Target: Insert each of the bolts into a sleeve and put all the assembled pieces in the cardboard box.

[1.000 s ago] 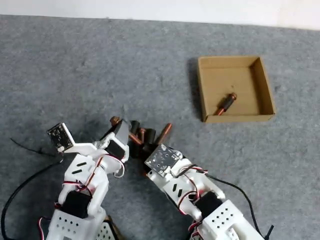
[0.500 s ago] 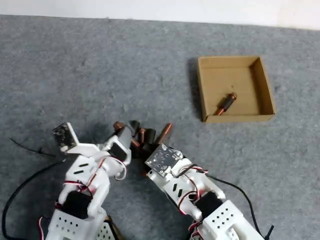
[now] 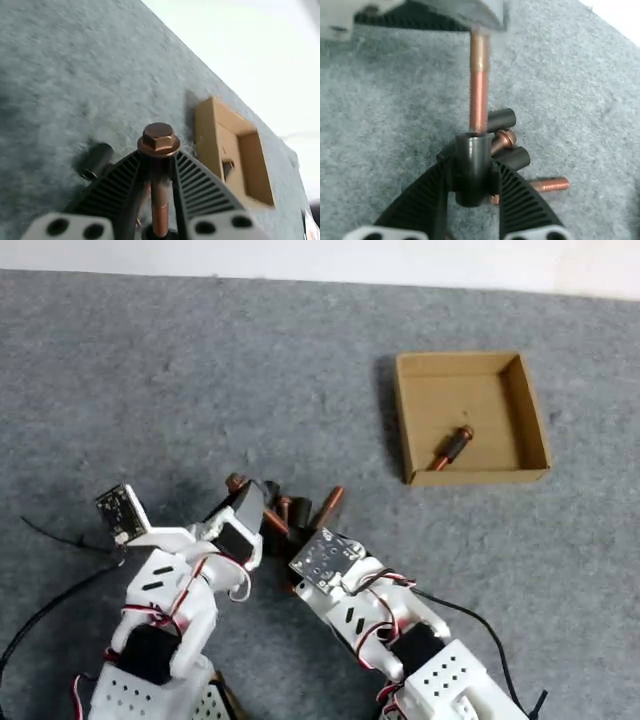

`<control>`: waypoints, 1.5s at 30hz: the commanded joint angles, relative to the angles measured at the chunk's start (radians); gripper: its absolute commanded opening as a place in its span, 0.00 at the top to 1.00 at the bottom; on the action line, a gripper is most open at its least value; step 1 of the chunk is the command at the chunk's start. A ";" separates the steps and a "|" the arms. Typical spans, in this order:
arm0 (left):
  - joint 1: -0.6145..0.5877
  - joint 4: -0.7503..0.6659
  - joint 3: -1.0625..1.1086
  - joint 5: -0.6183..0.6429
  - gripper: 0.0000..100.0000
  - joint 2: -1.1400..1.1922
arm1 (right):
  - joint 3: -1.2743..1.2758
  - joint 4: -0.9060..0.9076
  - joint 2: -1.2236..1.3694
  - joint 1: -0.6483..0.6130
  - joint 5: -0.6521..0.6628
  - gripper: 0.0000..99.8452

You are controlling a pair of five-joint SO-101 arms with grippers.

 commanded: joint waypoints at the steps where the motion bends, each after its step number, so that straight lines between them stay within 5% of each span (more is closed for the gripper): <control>1: 0.093 0.028 -0.044 0.005 0.99 -0.018 | -0.008 -0.025 -0.018 -0.001 0.009 1.00; 45: 0.111 0.072 0.044 0.003 0.99 -0.018 | -0.012 -0.025 -0.018 0.045 0.006 1.00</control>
